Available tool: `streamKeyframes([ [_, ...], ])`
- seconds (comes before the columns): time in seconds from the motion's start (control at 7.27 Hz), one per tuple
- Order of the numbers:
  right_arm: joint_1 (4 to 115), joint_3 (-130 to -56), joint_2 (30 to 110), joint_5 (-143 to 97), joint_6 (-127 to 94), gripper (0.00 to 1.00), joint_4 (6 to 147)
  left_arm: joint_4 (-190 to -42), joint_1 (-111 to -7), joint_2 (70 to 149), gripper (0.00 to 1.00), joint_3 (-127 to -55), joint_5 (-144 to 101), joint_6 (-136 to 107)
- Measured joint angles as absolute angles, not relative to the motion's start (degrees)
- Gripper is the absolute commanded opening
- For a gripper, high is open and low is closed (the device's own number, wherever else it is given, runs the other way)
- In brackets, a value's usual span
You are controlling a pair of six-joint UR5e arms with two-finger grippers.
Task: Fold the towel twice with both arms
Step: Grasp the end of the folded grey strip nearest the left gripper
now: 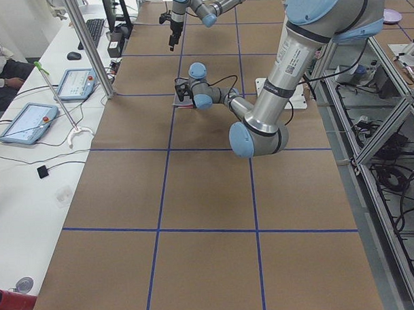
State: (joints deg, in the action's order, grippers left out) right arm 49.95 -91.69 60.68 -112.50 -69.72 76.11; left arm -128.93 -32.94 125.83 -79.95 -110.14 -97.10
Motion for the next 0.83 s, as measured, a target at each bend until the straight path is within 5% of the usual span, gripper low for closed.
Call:
streamKeyframes([
  [0.41, 49.9, -91.8, 60.6, -112.5, -69.8, 1.0, 76.1, -128.9, -32.9, 125.1, 0.58, -80.0, -110.3, -96.7],
  [0.55, 49.9, -91.8, 60.6, -112.5, -69.8, 1.0, 76.1, -128.9, -33.0, 125.0, 0.44, -80.1, -110.3, -96.7],
  [0.83, 49.9, -91.9, 60.6, -112.5, -70.0, 1.0, 76.1, -128.9, -33.0, 124.9, 0.34, -80.1, -110.4, -96.7],
])
